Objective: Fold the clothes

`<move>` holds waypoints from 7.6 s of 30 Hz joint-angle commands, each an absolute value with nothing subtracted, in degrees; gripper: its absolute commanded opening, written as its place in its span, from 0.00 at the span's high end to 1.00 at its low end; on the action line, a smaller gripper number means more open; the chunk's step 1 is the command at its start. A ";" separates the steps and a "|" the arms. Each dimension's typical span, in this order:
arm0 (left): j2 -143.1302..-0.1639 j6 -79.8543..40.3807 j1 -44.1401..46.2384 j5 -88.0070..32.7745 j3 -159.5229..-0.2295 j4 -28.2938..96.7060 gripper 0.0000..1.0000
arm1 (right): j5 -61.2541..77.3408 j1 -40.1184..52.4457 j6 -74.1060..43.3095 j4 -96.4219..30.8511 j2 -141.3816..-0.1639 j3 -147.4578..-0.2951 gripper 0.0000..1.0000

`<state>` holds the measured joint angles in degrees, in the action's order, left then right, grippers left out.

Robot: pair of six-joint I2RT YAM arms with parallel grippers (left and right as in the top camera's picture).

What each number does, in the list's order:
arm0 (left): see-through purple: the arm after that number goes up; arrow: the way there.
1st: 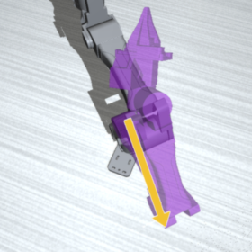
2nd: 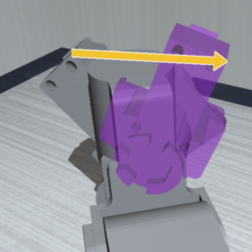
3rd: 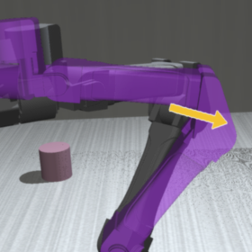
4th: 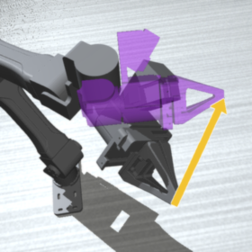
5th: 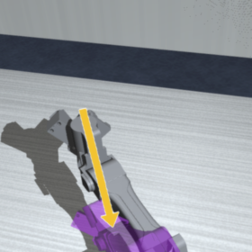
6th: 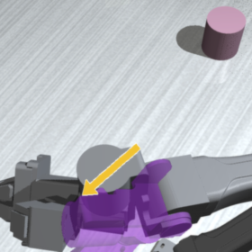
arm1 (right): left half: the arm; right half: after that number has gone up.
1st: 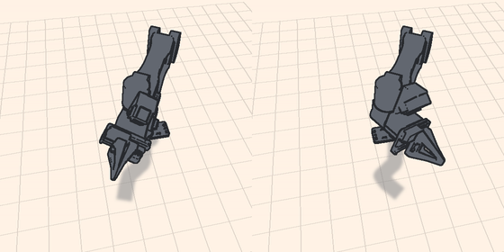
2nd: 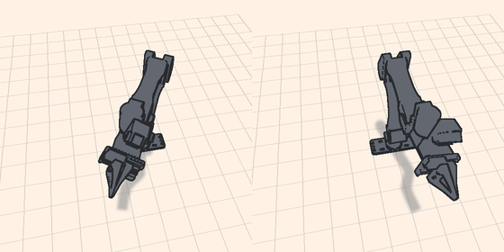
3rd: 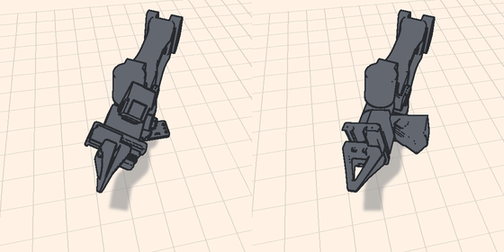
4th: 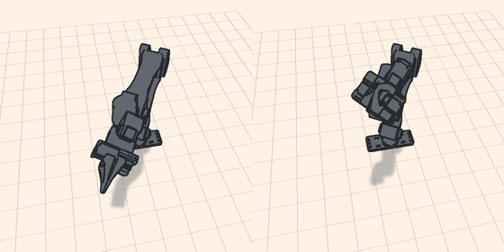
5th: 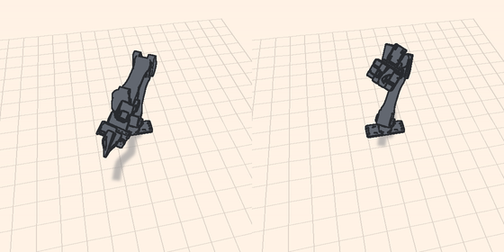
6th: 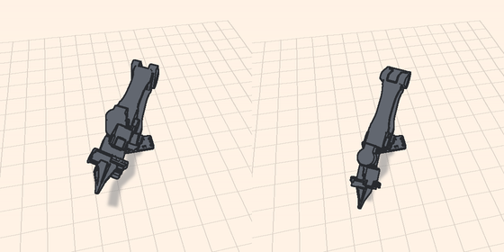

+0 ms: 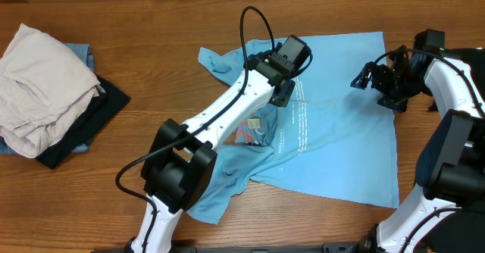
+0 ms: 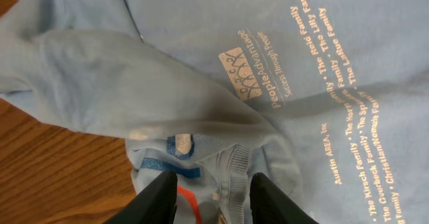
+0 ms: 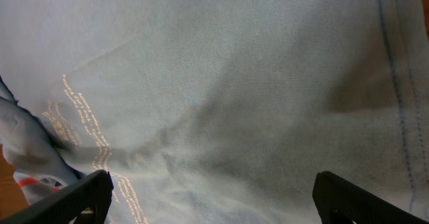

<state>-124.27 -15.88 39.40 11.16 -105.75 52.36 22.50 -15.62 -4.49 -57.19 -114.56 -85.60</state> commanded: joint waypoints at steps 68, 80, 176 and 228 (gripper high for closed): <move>-126.26 -44.71 27.70 -6.26 -104.09 21.34 0.91 | 23.03 -15.49 -4.67 -57.06 -113.16 -86.63 0.00; -127.50 -30.59 33.67 1.56 -105.47 29.71 0.63 | 23.03 -15.49 -4.67 -57.06 -113.16 -86.63 0.00; -131.11 -3.49 25.96 15.66 -127.81 70.22 0.96 | 23.03 -15.49 -4.69 -57.06 -113.16 -86.63 0.00; -132.49 -4.69 1.32 -12.95 -106.89 52.21 0.91 | 23.03 -15.49 -4.67 -57.06 -113.16 -86.63 0.00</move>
